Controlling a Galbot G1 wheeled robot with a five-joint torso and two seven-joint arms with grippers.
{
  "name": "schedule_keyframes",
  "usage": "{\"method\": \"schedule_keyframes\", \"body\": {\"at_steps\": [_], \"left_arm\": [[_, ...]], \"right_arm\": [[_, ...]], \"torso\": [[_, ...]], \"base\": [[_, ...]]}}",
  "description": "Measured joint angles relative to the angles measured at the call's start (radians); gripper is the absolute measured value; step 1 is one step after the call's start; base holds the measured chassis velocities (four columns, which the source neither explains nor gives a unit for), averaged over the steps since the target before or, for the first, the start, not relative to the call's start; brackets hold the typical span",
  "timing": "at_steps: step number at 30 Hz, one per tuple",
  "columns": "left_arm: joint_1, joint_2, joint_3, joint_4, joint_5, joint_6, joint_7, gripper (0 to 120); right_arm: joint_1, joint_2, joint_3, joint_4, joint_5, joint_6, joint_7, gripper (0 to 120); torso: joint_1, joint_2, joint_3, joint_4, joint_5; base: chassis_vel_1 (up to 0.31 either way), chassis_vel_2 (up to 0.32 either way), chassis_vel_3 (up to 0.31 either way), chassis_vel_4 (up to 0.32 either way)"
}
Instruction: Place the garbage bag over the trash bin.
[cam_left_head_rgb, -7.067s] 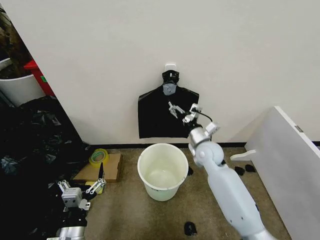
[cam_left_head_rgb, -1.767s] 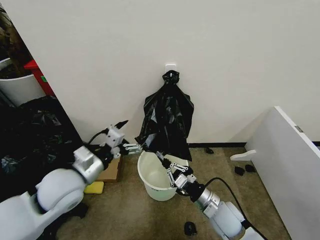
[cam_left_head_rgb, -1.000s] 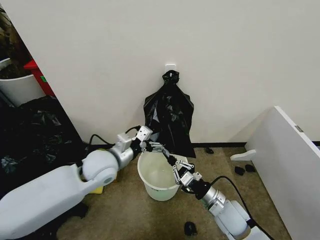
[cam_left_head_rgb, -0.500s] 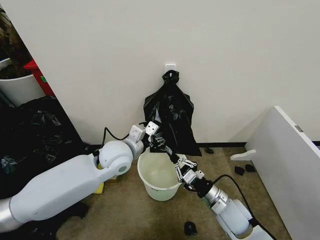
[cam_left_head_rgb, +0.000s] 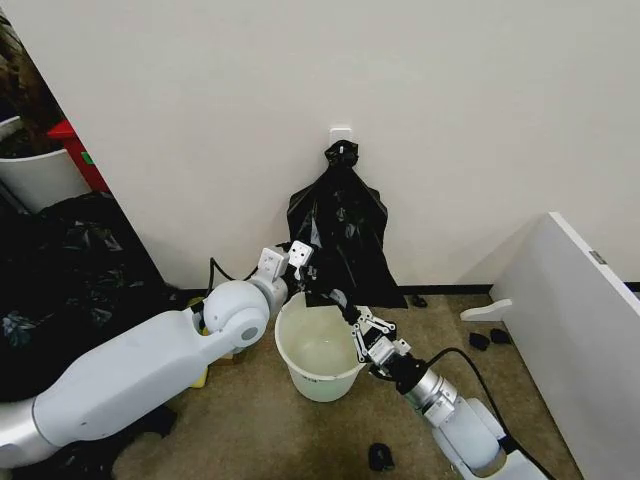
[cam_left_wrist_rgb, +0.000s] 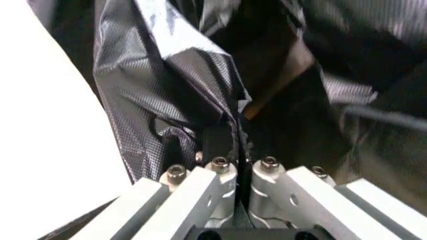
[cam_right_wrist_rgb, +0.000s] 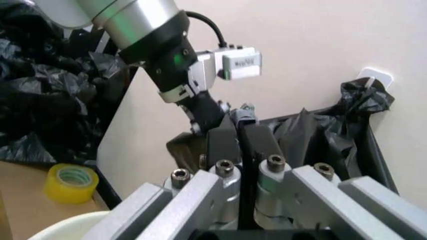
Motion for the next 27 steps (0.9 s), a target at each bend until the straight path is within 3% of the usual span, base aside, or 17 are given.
{"method": "schedule_keyframes", "body": {"at_steps": [6, 7, 8, 11, 14, 16, 27], "left_arm": [[0.075, 0.014, -0.082, -0.034, -0.011, -0.115, 0.000, 0], [0.125, 0.023, -0.147, -0.057, -0.021, -0.170, 0.005, 0], [0.125, 0.023, -0.147, -0.057, -0.021, -0.170, 0.005, 0], [0.219, 0.035, -0.261, -0.101, -0.028, -0.251, 0.038, 0], [0.284, 0.042, -0.328, -0.133, -0.028, -0.292, 0.067, 0], [0.352, 0.049, -0.385, -0.170, -0.028, -0.322, 0.097, 0], [0.440, 0.055, -0.420, -0.174, 0.061, -0.355, 0.141, 0]], "right_arm": [[-0.010, 0.010, -0.006, 0.016, 0.077, -0.052, 0.050, 0], [-0.018, 0.011, -0.009, 0.029, 0.125, -0.090, 0.080, 0], [-0.018, 0.011, -0.009, 0.029, 0.125, -0.090, 0.080, 0], [-0.042, 0.001, -0.022, 0.076, 0.232, -0.186, 0.120, 1], [-0.059, -0.012, -0.033, 0.116, 0.300, -0.244, 0.145, 10], [-0.064, -0.025, -0.036, 0.144, 0.332, -0.269, 0.152, 22], [-0.076, -0.078, 0.006, 0.272, 0.510, -0.362, 0.149, 59]], "torso": [[0.000, 0.000, 0.000, 0.0001, 0.0000], [0.000, 0.000, 0.000, 0.0002, -0.0002], [0.000, 0.000, 0.000, 0.0002, -0.0002], [0.000, 0.000, 0.000, 0.0002, -0.0001], [0.000, 0.000, 0.000, 0.0001, -0.0001], [0.000, 0.000, 0.000, 0.0003, -0.0002], [0.000, 0.000, 0.000, 0.0000, 0.0001]], "base": [[0.000, 0.000, 0.000, 0.000], [0.000, 0.000, 0.000, 0.000], [0.000, 0.000, 0.000, 0.000], [0.000, 0.000, 0.000, 0.000], [0.000, 0.000, 0.000, 0.000], [0.000, 0.000, 0.000, 0.000], [0.000, 0.000, 0.000, 0.000]]}}
